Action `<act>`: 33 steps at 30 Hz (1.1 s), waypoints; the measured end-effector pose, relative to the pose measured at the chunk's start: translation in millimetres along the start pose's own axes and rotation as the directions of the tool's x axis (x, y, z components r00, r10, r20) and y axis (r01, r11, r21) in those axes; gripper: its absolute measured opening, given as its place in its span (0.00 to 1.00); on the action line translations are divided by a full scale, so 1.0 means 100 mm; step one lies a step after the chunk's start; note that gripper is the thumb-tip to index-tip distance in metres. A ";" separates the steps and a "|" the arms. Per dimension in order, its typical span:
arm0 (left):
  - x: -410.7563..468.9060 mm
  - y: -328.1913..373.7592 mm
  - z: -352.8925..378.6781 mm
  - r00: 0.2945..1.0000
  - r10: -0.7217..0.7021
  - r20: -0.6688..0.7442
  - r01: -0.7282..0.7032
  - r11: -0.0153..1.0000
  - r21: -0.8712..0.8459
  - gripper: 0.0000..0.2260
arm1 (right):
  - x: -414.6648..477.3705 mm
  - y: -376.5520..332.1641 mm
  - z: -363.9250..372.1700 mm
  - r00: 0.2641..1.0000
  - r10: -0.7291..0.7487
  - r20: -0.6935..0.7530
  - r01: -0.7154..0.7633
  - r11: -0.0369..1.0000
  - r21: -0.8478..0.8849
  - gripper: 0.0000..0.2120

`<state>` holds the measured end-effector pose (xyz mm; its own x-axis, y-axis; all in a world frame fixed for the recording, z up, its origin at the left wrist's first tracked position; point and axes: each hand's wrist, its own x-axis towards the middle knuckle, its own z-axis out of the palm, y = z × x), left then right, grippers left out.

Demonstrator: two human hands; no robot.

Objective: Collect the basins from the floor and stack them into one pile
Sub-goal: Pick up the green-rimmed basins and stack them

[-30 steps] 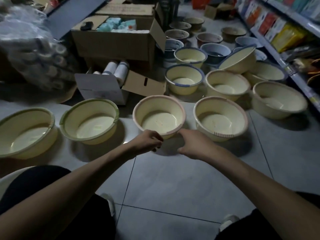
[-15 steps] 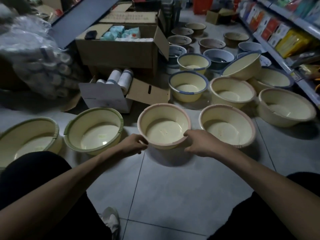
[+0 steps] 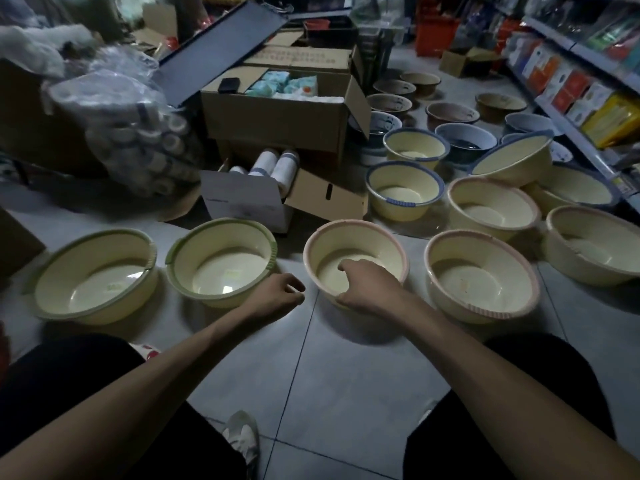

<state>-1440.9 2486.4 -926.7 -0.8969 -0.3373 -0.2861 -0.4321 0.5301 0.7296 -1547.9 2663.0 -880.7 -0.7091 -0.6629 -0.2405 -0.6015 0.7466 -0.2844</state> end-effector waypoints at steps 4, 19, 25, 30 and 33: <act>-0.17 -0.26 -0.22 0.999 -0.019 -0.032 0.020 1.000 0.017 0.11 | 0.08 -0.35 0.03 0.997 -0.066 0.047 0.069 0.995 -0.068 0.12; -0.19 -1.89 -0.91 0.810 -0.524 -0.262 0.396 0.820 -0.413 0.06 | 0.85 -1.49 0.66 0.929 -0.357 0.102 0.370 0.909 -0.191 0.19; 0.14 -2.45 -1.04 0.687 -0.665 -0.293 0.414 0.689 -0.595 0.04 | 1.30 -1.62 1.07 0.909 -0.378 0.176 0.402 0.906 -0.130 0.22; 0.52 -2.92 -1.21 0.585 -0.768 -0.261 0.376 0.542 -0.751 0.07 | 1.81 -1.85 1.45 0.896 -0.384 0.225 0.407 0.911 -0.067 0.22; 0.76 -3.27 -1.40 0.557 -0.824 -0.107 0.347 0.348 -0.871 0.17 | 2.06 -2.12 1.75 0.903 -0.367 0.223 0.356 0.930 0.091 0.23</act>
<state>-1354.4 2178.3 -1100.5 -0.1332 -0.7080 -0.6936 -0.3791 -0.6102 0.6957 -1501.3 2358.2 -1032.6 -0.3373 -0.8854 -0.3198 -0.7784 0.4533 -0.4343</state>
